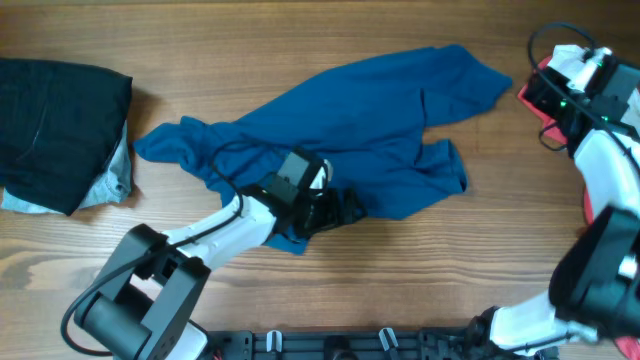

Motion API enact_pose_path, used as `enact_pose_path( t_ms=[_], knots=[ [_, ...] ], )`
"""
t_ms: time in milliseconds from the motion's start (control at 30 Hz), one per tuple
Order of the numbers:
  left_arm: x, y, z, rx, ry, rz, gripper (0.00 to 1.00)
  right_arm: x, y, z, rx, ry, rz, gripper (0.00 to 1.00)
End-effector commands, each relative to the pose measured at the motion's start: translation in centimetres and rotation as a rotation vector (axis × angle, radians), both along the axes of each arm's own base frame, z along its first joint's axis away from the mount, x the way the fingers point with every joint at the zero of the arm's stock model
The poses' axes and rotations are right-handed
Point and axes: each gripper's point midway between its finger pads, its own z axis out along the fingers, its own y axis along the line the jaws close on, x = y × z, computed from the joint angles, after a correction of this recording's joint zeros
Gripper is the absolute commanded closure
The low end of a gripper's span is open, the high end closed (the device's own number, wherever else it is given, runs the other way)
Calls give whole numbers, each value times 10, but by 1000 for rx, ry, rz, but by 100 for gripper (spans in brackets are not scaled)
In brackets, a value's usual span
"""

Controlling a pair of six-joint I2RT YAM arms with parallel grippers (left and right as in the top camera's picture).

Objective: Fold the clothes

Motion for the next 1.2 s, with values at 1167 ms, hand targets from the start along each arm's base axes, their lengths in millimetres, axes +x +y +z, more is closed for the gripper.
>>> enact_pose_path(
  t_ms=[1167],
  knots=[
    [-29,139,-45,299,390,522,0,-115,85,-43,111,527,138,9]
  ],
)
